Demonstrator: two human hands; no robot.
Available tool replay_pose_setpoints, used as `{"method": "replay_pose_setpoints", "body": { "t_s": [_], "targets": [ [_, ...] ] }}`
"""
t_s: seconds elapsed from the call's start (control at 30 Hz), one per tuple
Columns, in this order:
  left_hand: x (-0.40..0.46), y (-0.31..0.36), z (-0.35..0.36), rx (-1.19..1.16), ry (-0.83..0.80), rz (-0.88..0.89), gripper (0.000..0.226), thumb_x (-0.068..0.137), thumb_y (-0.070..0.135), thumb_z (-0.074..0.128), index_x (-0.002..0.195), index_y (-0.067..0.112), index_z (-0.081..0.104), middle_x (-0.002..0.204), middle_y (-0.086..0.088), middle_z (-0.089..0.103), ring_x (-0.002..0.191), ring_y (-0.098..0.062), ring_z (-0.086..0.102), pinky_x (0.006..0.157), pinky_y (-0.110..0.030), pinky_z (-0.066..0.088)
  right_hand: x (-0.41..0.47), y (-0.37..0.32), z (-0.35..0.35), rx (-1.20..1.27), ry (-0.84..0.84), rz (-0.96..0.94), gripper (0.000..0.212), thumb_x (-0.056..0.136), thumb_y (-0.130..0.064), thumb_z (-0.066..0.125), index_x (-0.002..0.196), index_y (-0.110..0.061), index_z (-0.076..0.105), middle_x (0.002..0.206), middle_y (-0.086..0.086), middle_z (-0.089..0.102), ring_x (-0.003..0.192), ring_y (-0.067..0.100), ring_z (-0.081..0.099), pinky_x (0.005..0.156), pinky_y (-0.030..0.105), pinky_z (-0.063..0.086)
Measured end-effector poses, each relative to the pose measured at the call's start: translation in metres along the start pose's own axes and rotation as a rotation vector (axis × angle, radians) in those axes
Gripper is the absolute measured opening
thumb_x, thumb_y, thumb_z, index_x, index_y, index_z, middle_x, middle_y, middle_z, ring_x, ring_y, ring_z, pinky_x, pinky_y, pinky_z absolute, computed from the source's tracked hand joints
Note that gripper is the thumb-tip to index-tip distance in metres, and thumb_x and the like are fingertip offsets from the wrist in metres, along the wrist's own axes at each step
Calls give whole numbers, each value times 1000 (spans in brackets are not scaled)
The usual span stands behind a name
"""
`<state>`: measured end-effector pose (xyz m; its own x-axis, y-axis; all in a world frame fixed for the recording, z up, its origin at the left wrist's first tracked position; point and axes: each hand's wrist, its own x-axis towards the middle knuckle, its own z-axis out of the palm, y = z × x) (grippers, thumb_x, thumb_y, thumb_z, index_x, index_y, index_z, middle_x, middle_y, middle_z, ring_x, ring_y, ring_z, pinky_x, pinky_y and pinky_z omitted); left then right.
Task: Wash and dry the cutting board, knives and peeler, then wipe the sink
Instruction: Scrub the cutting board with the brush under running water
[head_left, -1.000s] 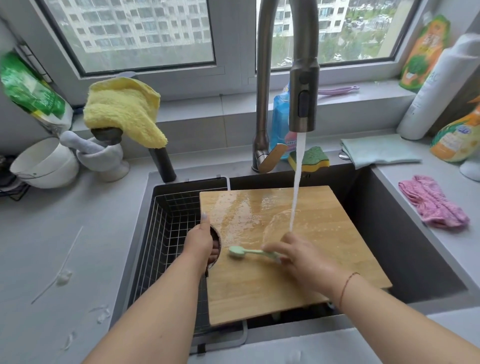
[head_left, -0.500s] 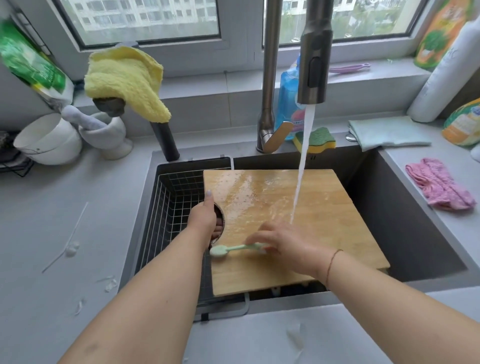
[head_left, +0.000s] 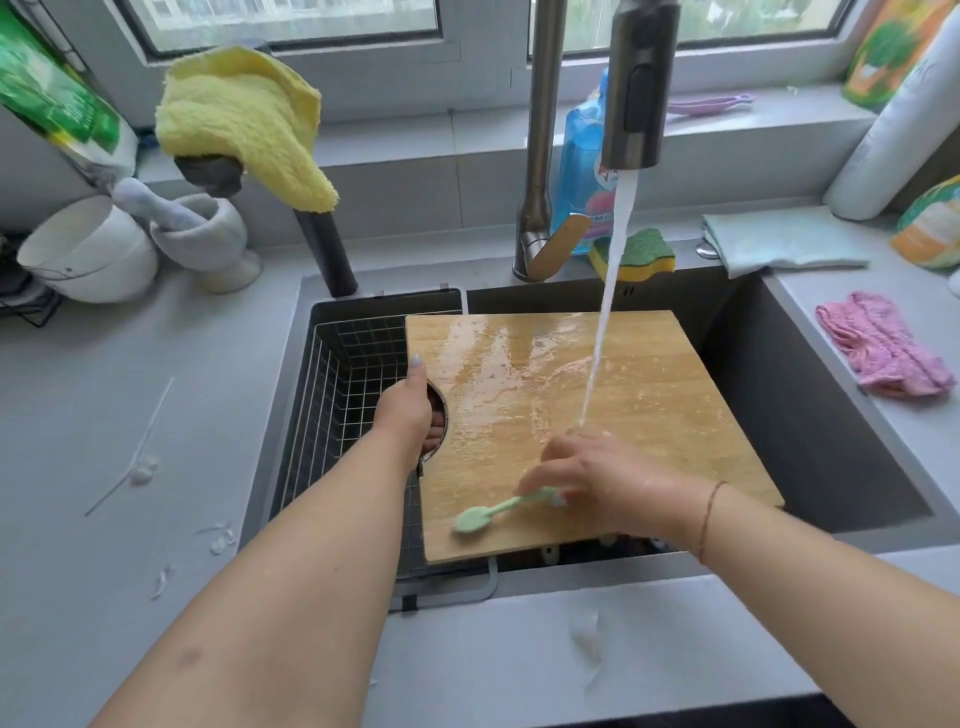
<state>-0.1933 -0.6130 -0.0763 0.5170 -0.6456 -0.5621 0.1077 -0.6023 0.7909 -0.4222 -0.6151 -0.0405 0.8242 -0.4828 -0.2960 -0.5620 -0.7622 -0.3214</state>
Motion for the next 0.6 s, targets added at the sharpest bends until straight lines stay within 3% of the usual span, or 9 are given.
{"method": "replay_pose_setpoints", "body": {
  "t_s": [0.17,0.37,0.5,0.6],
  "targets": [
    [2,0,0,6,-15,-8,68,95,65,28,139,16,45,99,-15,64,80,-26,63,58,-31,48,6,14,-5,33,157,110,39,97,-28,48,130,-48,48,117,-11,51,104,10,43,99,30,39],
    [2,-1,0,-3,0,-2,68,95,65,29,139,16,45,95,-14,63,76,-25,63,54,-29,47,-2,-7,6,53,18,-97,42,97,-26,50,132,-49,48,111,-9,50,98,11,42,89,25,36],
    [3,-1,0,-1,-5,-3,70,95,65,28,140,15,44,98,-14,63,78,-24,62,56,-30,47,-15,34,0,78,44,93,39,94,-28,52,127,-49,52,115,-11,52,104,12,46,97,30,43],
    [2,0,1,8,2,-4,68,96,64,27,139,14,44,97,-13,62,76,-23,60,55,-30,45,0,20,-2,59,113,84,42,96,-28,48,130,-52,47,110,-11,51,99,12,44,93,28,41]
  ]
}}
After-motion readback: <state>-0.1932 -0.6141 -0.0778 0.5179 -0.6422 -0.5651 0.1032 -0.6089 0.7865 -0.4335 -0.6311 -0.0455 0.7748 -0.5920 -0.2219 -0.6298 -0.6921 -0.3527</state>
